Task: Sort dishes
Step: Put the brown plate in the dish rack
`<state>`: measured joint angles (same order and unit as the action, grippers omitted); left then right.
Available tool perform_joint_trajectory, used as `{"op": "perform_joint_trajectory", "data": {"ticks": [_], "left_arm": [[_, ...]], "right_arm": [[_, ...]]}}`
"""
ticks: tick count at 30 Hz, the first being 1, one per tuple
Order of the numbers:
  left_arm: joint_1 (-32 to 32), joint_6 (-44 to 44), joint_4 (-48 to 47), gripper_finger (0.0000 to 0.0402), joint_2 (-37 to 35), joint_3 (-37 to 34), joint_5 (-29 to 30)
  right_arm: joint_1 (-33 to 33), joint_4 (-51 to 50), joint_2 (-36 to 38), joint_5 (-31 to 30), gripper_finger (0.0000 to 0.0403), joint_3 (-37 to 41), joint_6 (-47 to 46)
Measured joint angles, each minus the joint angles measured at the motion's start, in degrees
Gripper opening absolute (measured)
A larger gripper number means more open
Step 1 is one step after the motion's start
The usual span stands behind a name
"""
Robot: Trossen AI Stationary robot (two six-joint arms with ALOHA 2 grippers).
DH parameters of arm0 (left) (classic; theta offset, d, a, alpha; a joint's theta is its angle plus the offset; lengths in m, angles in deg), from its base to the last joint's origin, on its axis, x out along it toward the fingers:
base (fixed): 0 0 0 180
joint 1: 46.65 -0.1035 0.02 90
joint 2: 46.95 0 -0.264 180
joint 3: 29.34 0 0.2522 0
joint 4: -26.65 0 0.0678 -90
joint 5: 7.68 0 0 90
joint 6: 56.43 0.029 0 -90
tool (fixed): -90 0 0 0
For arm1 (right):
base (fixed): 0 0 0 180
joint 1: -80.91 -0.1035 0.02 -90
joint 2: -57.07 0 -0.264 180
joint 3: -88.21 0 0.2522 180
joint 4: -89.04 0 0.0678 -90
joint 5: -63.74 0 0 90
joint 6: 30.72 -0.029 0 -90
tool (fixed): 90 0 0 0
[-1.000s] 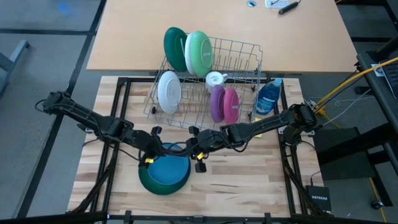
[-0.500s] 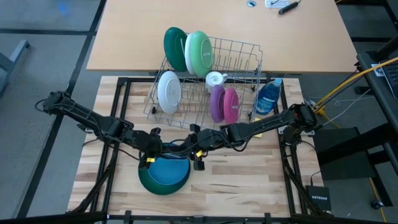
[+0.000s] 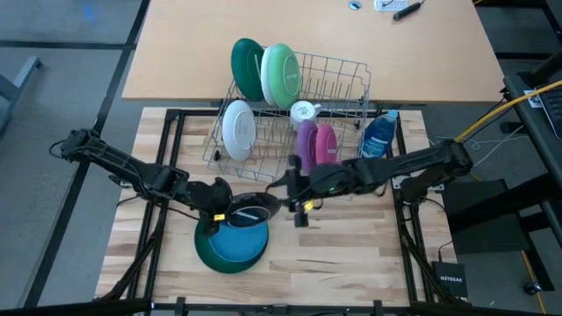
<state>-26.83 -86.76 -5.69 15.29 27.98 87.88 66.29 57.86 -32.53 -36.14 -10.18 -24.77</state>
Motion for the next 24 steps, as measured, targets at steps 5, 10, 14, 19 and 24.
{"op": "perform_joint_trajectory", "data": {"ticks": [5,10,14,19,24], "left_arm": [[0.0,-2.3,5.0,0.0039,0.0,1.9,2.2],[-0.3,-5.4,6.0,0.0039,-1.1,5.6,10.4],[-1.5,-8.3,6.1,0.0039,-2.9,8.6,17.1],[-4.5,-11.4,6.0,0.0039,-5.4,9.9,23.5],[-10.4,-13.9,5.7,0.0039,-6.5,9.9,25.7]], "right_arm": [[0.0,-9.9,4.4,-1.2,0.0186,0.1,0.5],[0.0,-18.5,7.5,-1.6,0.0186,0.1,0.3],[0.0,-23.6,8.8,-2.0,0.0186,0.1,0.1],[0.0,-28.5,10.8,-6.3,0.0186,1.1,-0.1],[0.0,-29.0,15.2,-7.6,0.0186,6.5,-1.3]]}}
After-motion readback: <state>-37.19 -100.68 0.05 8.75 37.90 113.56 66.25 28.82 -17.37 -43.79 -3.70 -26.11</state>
